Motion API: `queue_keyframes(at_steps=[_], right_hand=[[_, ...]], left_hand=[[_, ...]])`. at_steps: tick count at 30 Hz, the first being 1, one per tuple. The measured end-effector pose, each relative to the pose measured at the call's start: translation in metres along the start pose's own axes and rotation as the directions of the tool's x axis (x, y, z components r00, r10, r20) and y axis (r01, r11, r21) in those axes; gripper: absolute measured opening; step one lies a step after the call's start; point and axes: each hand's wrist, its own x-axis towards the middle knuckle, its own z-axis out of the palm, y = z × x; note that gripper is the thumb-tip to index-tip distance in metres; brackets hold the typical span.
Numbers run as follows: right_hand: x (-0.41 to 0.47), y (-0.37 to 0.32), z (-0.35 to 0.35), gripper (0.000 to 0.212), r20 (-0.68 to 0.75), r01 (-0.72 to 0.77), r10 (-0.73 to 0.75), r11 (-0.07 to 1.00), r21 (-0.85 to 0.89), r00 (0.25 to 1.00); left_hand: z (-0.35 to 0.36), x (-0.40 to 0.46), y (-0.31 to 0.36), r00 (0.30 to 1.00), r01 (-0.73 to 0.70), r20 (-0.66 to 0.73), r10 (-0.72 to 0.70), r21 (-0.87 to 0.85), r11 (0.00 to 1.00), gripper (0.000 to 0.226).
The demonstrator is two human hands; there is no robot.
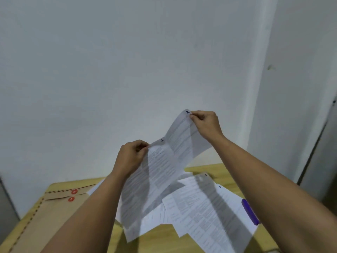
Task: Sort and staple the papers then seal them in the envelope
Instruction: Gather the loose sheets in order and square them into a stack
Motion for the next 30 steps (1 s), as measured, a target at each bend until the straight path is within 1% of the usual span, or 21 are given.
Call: queue_keyframes(at_steps=[3, 5, 10, 14, 18, 21, 25, 28, 30], right_hand=[[-0.008, -0.031, -0.001, 0.019, 0.021, 0.04, -0.041, 0.998, 0.045, 0.999], [-0.016, -0.047, 0.001, 0.02, 0.078, 0.042, -0.049, 0.995, 0.09, 0.996], [-0.043, -0.067, 0.018, 0.02, 0.287, -0.054, 0.0, 0.982, 0.183, 0.958], [-0.063, -0.065, 0.038, 0.02, 0.396, -0.15, 0.039, 0.956, 0.253, 0.917], [-0.078, -0.06, 0.052, 0.022, 0.443, -0.254, 0.106, 0.922, 0.291, 0.89], [-0.084, -0.055, 0.057, 0.017, 0.466, -0.3, 0.135, 0.905, 0.3, 0.874], [-0.088, -0.049, 0.06, 0.015, 0.476, -0.273, 0.113, 0.919, 0.284, 0.872], [-0.088, -0.046, 0.06, 0.026, 0.479, -0.271, 0.109, 0.919, 0.285, 0.871], [-0.087, -0.046, 0.059, 0.031, 0.481, -0.281, 0.114, 0.915, 0.291, 0.869]], left_hand=[[-0.021, -0.002, 0.02, 0.998, -0.037, -0.05, 0.037, -0.005, 0.999, 0.011], [-0.033, -0.004, 0.03, 0.996, -0.047, -0.077, 0.046, -0.01, 0.999, 0.011], [-0.051, -0.01, 0.043, 0.991, -0.059, -0.122, 0.055, -0.024, 0.998, 0.01], [-0.057, -0.018, 0.045, 0.99, -0.049, -0.137, 0.041, -0.049, 0.998, 0.01], [-0.055, -0.025, 0.042, 0.989, -0.008, -0.145, -0.004, -0.083, 0.997, 0.009], [-0.052, -0.03, 0.037, 0.987, 0.021, -0.154, -0.035, -0.094, 0.995, 0.008], [-0.049, -0.032, 0.033, 0.987, 0.034, -0.153, -0.049, -0.097, 0.995, 0.01], [-0.046, -0.031, 0.028, 0.988, 0.031, -0.147, -0.041, -0.073, 0.997, 0.008], [-0.045, -0.031, 0.025, 0.989, 0.02, -0.144, -0.026, -0.043, 0.999, 0.012]])
